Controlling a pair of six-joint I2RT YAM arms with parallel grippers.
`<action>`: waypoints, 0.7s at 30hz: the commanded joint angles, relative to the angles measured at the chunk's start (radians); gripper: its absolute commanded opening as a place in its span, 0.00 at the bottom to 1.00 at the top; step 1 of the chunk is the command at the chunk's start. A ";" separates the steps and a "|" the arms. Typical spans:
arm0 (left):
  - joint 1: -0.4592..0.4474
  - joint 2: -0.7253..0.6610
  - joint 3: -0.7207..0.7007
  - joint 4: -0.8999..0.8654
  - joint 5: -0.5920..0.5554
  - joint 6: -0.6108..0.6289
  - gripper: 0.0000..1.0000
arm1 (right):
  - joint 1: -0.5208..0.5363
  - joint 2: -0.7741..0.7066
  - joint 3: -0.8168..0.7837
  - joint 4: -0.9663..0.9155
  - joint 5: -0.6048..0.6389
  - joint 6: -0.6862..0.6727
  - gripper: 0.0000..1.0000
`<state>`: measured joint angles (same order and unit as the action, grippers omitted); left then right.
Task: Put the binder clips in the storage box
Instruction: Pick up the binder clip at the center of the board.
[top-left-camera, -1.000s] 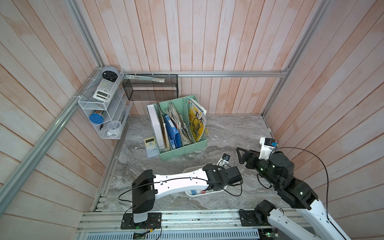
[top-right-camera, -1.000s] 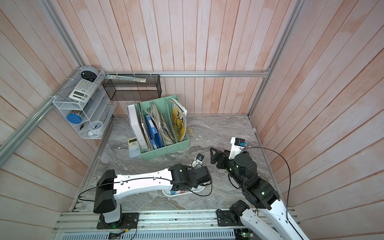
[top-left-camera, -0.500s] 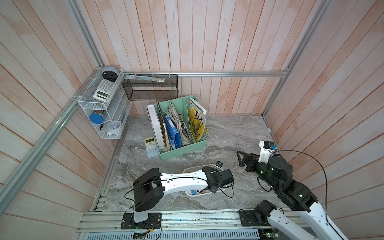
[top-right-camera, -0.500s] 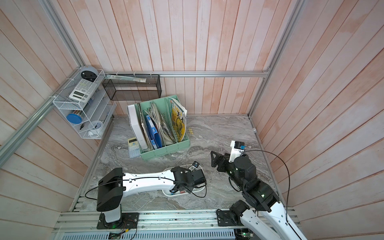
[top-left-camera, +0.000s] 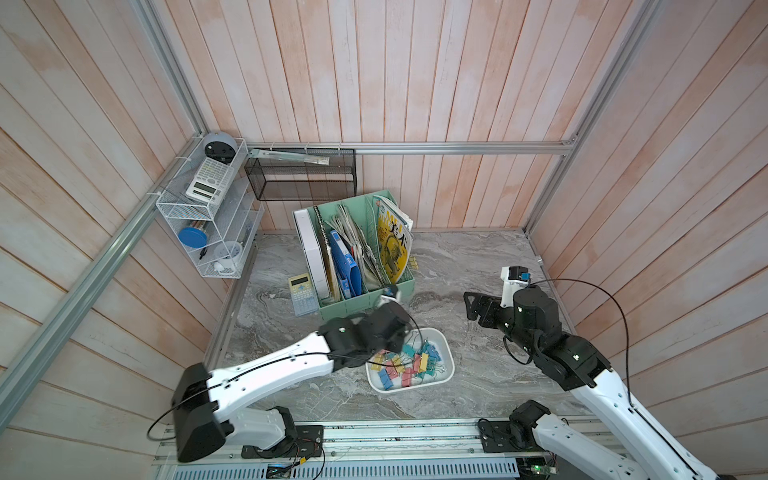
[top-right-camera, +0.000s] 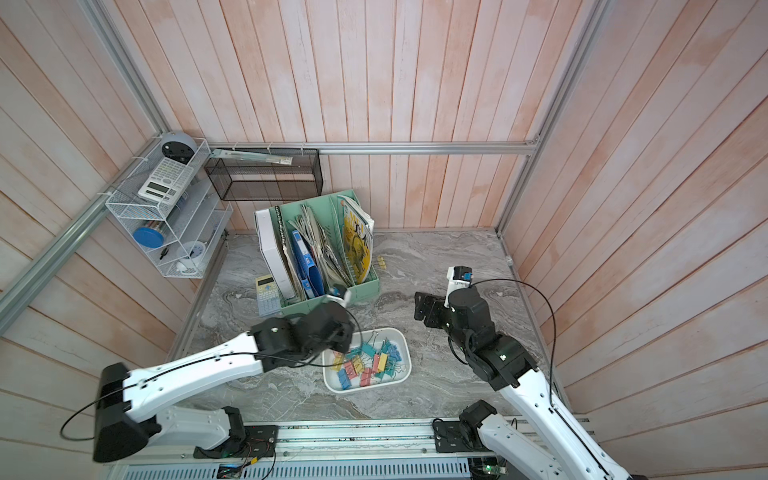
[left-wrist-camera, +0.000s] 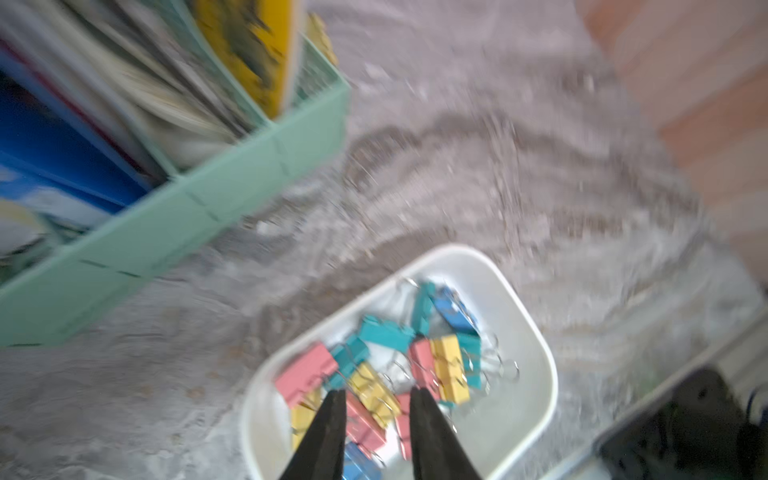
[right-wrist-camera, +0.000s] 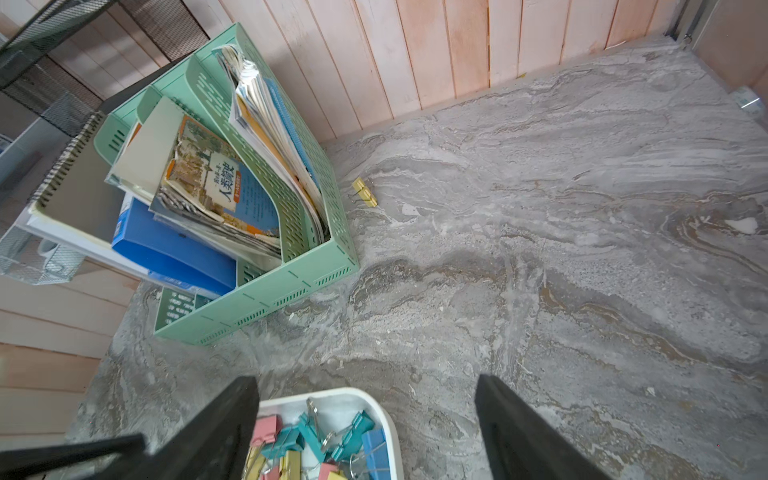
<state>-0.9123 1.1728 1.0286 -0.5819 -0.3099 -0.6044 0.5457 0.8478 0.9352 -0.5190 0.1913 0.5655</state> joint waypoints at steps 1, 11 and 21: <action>0.238 -0.188 -0.195 0.194 0.062 -0.047 0.34 | -0.072 0.171 0.066 0.069 -0.153 -0.024 0.84; 0.515 -0.350 -0.590 0.580 0.159 0.099 0.83 | -0.220 0.845 0.336 0.329 -0.495 -0.011 0.75; 0.512 -0.331 -0.724 0.772 0.253 0.193 1.00 | -0.231 1.256 0.606 0.451 -0.588 -0.044 0.83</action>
<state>-0.4019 0.8486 0.3382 0.0830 -0.1040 -0.4614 0.3107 2.0613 1.4681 -0.1226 -0.3466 0.5522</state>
